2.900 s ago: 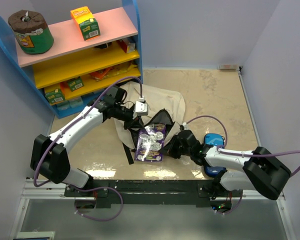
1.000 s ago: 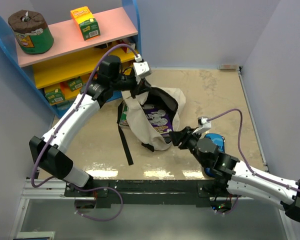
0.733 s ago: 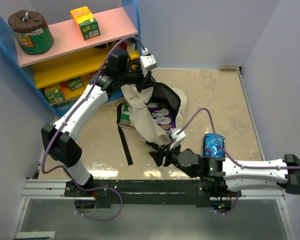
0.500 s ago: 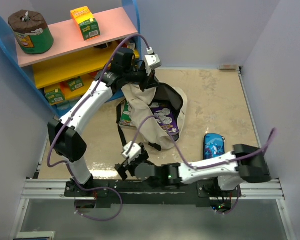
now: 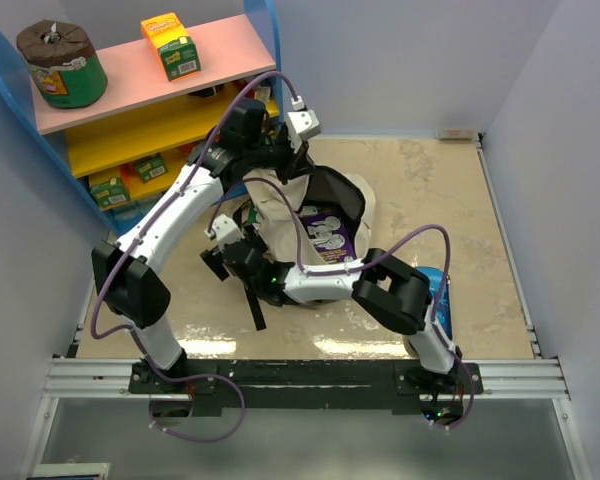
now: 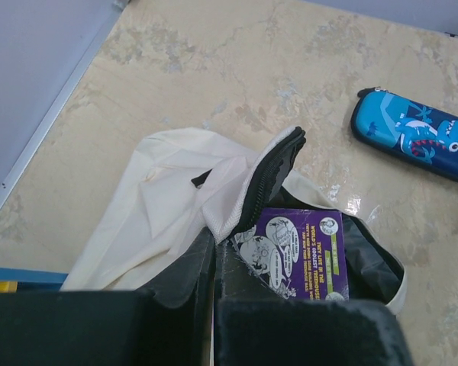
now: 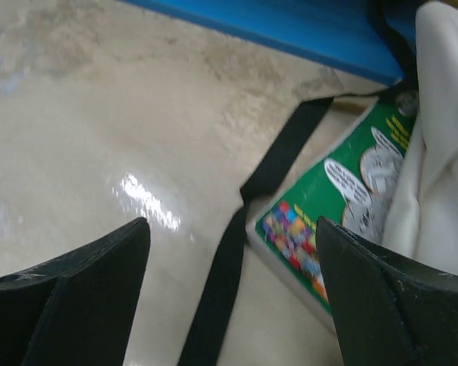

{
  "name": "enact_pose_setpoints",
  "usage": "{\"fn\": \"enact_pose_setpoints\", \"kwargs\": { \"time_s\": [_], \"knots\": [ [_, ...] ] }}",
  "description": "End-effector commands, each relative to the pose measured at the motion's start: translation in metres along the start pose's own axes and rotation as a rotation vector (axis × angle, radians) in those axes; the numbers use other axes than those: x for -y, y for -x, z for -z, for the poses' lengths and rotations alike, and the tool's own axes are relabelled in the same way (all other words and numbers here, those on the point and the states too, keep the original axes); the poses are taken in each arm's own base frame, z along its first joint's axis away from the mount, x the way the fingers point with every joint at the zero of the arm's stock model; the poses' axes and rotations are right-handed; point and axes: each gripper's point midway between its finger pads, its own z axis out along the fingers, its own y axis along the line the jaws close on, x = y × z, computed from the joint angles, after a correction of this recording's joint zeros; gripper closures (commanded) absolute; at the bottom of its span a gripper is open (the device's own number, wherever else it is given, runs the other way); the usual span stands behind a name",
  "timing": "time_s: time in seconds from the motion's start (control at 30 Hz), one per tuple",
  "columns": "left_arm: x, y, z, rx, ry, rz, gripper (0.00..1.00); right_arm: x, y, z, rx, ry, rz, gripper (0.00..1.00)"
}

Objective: Pack the student bag
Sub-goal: Move the book to the center of the board.

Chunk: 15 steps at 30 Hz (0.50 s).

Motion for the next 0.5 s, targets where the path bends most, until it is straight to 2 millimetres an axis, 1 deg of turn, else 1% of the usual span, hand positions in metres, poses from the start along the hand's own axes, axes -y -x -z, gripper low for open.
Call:
{"fn": "enact_pose_setpoints", "kwargs": {
  "time_s": [0.0, 0.03, 0.07, 0.1, 0.13, 0.2, 0.23, 0.3, 0.37, 0.47],
  "knots": [
    [-0.010, 0.057, 0.024, 0.152, 0.103, -0.101, 1.00, 0.008, 0.021, -0.037, -0.007, 0.006, -0.034, 0.11],
    [-0.009, 0.057, 0.025, 0.156, 0.099, -0.101, 1.00, 0.013, 0.011, -0.046, -0.028, -0.002, -0.040, 0.11],
    [-0.009, 0.054, 0.023, 0.155, 0.096, -0.101, 1.00, 0.014, 0.017, -0.052, -0.024, -0.008, -0.062, 0.11],
    [-0.008, 0.054, 0.023, 0.158, 0.093, -0.103, 1.00, 0.016, 0.013, -0.055, -0.042, -0.012, -0.062, 0.12],
    [-0.007, 0.054, 0.024, 0.160, 0.093, -0.105, 1.00, 0.021, 0.004, -0.062, -0.060, -0.027, -0.066, 0.12],
    [-0.007, 0.051, 0.022, 0.163, 0.092, -0.112, 1.00, 0.025, 0.002, -0.068, -0.083, -0.043, -0.092, 0.13],
    [-0.007, 0.049, 0.023, 0.162, 0.091, -0.112, 1.00, 0.030, -0.001, -0.072, -0.091, -0.057, -0.102, 0.15],
    [-0.006, 0.046, 0.022, 0.163, 0.086, -0.111, 1.00, 0.033, -0.010, -0.075, -0.116, -0.078, -0.117, 0.17],
    [-0.005, 0.040, 0.020, 0.157, 0.072, -0.104, 1.00, 0.041, -0.020, -0.078, -0.149, -0.119, -0.132, 0.19],
    [-0.004, 0.034, 0.018, 0.150, 0.062, -0.097, 1.00, 0.049, -0.027, -0.073, -0.165, -0.149, -0.147, 0.20]
  ]
}}
